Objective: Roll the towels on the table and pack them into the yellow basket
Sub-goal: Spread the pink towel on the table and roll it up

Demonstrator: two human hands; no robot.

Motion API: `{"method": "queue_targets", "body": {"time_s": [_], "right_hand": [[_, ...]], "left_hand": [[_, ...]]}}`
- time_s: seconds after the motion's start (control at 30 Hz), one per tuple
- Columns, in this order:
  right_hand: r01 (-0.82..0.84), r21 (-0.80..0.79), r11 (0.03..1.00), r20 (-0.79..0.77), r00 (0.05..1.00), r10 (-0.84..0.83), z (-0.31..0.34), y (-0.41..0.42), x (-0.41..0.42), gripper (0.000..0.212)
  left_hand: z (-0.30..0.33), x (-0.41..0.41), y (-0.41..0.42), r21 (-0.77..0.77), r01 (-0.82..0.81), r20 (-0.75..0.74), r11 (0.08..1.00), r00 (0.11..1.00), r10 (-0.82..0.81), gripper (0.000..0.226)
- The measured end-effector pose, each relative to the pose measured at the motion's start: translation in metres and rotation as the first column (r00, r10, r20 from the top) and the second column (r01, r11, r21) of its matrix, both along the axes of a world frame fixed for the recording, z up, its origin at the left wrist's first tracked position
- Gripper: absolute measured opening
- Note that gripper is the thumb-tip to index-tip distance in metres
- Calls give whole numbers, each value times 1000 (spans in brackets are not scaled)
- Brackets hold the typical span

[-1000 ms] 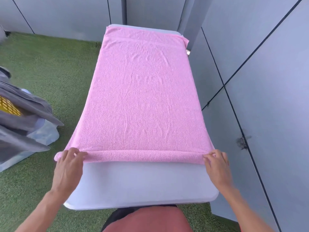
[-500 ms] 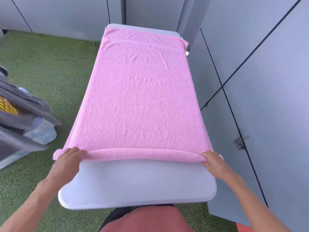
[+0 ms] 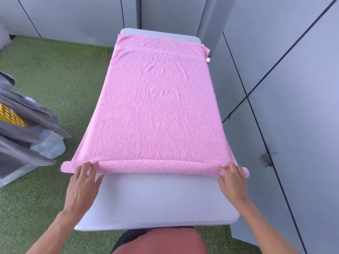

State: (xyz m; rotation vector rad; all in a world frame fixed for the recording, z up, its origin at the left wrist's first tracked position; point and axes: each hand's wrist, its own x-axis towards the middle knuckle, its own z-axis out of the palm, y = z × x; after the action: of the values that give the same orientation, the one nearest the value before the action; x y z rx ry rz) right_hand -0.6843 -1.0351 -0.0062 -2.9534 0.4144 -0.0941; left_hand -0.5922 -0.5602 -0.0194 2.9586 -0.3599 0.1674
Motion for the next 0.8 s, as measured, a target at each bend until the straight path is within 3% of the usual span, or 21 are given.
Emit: {"method": "queue_targets", "body": {"time_s": [0.13,0.3,0.43,0.53,0.6,0.63,0.7,0.77,0.8], "right_hand": [[-23,102,995,-91,995,32,-3,-7,12,45],[-16,115,993,-187,982,37,-1,-16,26,34],[-83,151,985,-416,898,140,13,-31,15,24],[171,430,886,-470,881,59,27,-38,15,25],[258,549,795,-347,936,-64,29,-35,19,25],[247,507,826,-268,956,-121,28,-31,21,25],[209,252,945,-115,976,-185,23,-16,18,18],[161,-10,987,-12,987,-162,17,2,12,10],[134,-66,989,11,991,-133,13,8,9,7]], "left_hand": [[-6,12,-3,33,13,-53,999,999,-11,52],[0,39,1,-52,13,-154,999,988,-21,41],[7,32,21,-177,-5,-330,984,942,-55,39],[20,39,31,-348,-187,-501,919,865,-14,39],[26,50,32,-413,-265,-546,872,838,-4,33],[28,54,30,-414,-274,-536,868,844,11,27],[28,55,25,-374,-237,-427,897,902,61,18],[23,46,18,-248,-160,-231,955,968,102,12],[19,38,14,-174,-109,-123,979,988,89,14]]}}
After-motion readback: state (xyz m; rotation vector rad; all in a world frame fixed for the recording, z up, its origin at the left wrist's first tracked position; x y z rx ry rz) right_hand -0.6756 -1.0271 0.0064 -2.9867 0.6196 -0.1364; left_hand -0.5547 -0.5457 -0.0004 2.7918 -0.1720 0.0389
